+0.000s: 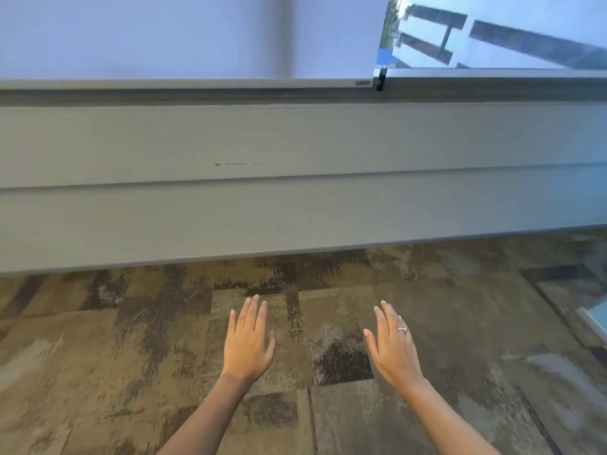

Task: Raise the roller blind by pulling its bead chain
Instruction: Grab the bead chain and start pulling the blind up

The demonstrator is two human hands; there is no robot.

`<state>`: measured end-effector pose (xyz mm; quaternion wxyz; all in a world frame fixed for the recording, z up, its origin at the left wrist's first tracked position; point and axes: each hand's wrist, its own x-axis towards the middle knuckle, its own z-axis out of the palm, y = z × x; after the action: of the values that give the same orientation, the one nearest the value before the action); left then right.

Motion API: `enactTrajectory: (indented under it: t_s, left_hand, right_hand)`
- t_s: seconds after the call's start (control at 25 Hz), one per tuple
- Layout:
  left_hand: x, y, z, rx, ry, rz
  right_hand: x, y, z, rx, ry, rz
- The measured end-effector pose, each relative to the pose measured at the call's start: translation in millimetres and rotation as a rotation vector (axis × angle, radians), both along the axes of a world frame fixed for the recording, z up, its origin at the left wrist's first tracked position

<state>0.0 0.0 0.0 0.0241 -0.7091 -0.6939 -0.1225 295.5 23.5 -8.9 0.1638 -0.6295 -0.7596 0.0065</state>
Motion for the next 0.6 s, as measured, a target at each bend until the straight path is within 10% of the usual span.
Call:
enactTrajectory:
  t_s: [0.6]
  left_hand:
    - [96.6, 299.8, 196.1, 0.500, -0.431, -0.152]
  right_hand:
    - [32.1, 270.1, 192.2, 0.475, 0.213, -0.031]
